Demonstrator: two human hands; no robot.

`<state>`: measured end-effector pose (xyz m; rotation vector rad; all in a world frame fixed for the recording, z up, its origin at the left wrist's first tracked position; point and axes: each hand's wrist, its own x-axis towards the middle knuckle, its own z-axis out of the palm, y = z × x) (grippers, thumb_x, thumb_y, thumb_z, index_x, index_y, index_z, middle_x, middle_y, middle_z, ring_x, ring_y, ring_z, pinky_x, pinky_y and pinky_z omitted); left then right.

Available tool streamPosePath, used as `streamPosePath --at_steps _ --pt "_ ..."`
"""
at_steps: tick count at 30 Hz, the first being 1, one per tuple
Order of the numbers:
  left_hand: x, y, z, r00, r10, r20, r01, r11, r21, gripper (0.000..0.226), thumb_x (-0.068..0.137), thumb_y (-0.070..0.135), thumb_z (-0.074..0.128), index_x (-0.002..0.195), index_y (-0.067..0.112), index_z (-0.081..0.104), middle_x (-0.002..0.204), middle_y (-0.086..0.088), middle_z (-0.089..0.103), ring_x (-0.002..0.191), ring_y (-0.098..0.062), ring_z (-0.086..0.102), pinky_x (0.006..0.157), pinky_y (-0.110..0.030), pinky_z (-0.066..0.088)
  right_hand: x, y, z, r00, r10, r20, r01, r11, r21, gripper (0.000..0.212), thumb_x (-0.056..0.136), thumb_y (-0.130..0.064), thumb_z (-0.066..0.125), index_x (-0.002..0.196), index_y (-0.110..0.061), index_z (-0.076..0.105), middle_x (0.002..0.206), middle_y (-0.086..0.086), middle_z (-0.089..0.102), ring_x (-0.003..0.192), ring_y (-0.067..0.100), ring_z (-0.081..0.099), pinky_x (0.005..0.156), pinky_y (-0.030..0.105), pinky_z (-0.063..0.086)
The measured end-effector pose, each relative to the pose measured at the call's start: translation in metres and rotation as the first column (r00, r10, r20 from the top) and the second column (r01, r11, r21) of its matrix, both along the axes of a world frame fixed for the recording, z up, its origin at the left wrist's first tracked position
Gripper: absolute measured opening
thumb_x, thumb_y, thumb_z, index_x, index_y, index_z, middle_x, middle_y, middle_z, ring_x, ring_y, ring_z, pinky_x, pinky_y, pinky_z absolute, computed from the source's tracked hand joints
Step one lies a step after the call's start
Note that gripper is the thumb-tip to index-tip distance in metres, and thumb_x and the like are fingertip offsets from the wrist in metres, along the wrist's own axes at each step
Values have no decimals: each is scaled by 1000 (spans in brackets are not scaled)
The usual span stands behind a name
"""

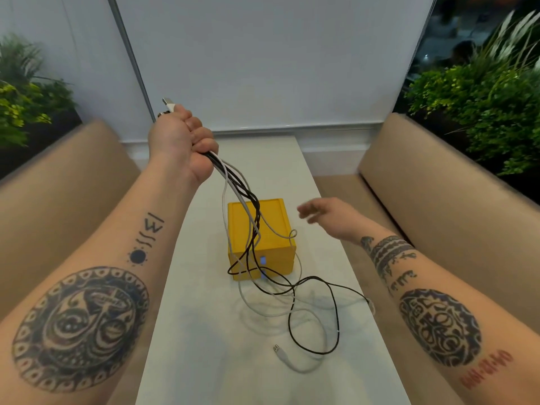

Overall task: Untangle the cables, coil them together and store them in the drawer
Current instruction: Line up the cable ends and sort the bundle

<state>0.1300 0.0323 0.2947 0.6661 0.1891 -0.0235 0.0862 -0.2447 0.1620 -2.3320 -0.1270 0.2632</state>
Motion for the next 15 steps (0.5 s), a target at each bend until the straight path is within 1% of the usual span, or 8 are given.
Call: streamPosePath --at_steps 2,4,6,8,9,11,13,15 --pt "-1 -5 -3 1000 1 -7 -1 1000 8 35 104 15 35 69 21 39 55 9 30 40 -6 20 33 -20 15 -5 25 21 999 40 25 -46 953 300 38 97 -36 56 135 -30 58 129 -13 65 117 4 61 91 24 50" --pt "-4 -12 -7 1000 -7 -7 7 1000 8 36 105 18 36 69 21 39 54 9 30 39 -6 20 33 -20 15 -14 54 39 981 191 44 -192 896 400 61 93 -50 59 148 -27 44 141 -13 55 120 -6 54 91 12 47" --pt "-6 -18 -7 1000 -12 0 12 1000 18 37 107 21 36 70 21 40 54 9 29 39 -5 19 32 -19 15 -20 83 49 956 281 80 -290 887 358 89 81 -56 69 154 -26 28 149 -10 44 131 -2 46 102 16 42" --pt "-7 -23 -7 1000 -12 10 12 999 37 36 108 22 37 72 21 41 54 9 28 38 -5 19 32 -19 15 -22 107 50 951 278 134 -303 921 244 103 72 -54 81 154 -28 23 145 -12 44 127 -1 46 98 13 38" --pt "-8 -24 -6 1000 -14 15 13 999 39 35 107 22 38 73 21 42 54 9 29 39 -5 19 32 -19 15 -22 116 48 958 233 165 -268 934 237 99 72 -49 84 150 -29 27 135 -13 50 116 -2 51 87 8 39" --pt "-8 -21 -5 999 -25 21 25 1000 17 34 107 21 37 73 21 41 55 9 29 39 -6 19 31 -19 15 -20 126 40 974 117 192 -173 935 308 69 80 -43 81 135 -26 44 103 -11 63 86 -2 62 65 8 42" --pt "-8 -13 -1 999 -9 34 10 999 -39 35 105 17 34 70 23 38 55 9 28 39 -6 20 31 -19 15 -21 123 26 981 126 149 -169 932 321 25 93 -35 67 113 -20 61 74 -11 62 65 10 67 59 17 47" --pt "-5 0 7 996 75 55 -73 996 -42 37 103 14 31 68 24 36 56 10 27 40 -6 19 33 -19 13 -22 109 3 985 169 45 -174 929 328 18 100 -31 54 93 -20 66 61 -6 52 54 19 59 61 35 53"
